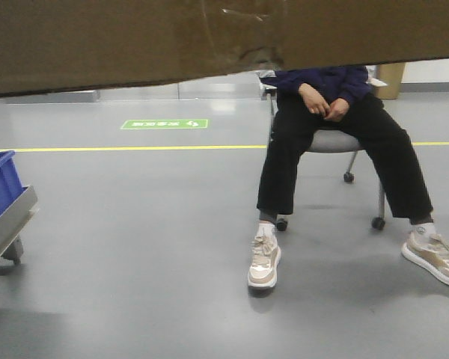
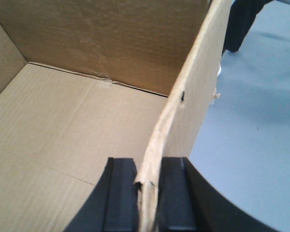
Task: Grab carton from right shelf to conveyor
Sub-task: 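Hold the carton with both grippers while driving to the red conveyor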
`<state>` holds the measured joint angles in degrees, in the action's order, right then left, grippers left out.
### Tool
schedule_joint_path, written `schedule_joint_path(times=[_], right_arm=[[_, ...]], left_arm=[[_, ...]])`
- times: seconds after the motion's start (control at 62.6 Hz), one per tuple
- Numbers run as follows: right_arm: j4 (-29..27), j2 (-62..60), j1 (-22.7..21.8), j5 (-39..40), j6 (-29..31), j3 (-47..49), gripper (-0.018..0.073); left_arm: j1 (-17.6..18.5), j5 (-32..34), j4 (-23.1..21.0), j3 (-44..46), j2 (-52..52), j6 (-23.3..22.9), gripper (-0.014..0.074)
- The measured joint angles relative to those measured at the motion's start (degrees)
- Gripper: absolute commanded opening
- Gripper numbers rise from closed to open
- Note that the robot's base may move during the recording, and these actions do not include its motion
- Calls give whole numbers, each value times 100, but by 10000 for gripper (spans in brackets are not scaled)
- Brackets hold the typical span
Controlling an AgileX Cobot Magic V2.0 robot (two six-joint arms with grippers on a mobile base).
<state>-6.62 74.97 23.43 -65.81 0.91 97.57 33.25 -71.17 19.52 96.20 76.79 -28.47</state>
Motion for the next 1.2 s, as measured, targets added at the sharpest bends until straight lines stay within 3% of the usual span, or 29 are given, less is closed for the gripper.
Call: schedule_joint_path(times=[1.198], right_arm=[[-11,11,0,95,11,0,-67]], left_arm=[[0,0,197,0,0,0,-16]])
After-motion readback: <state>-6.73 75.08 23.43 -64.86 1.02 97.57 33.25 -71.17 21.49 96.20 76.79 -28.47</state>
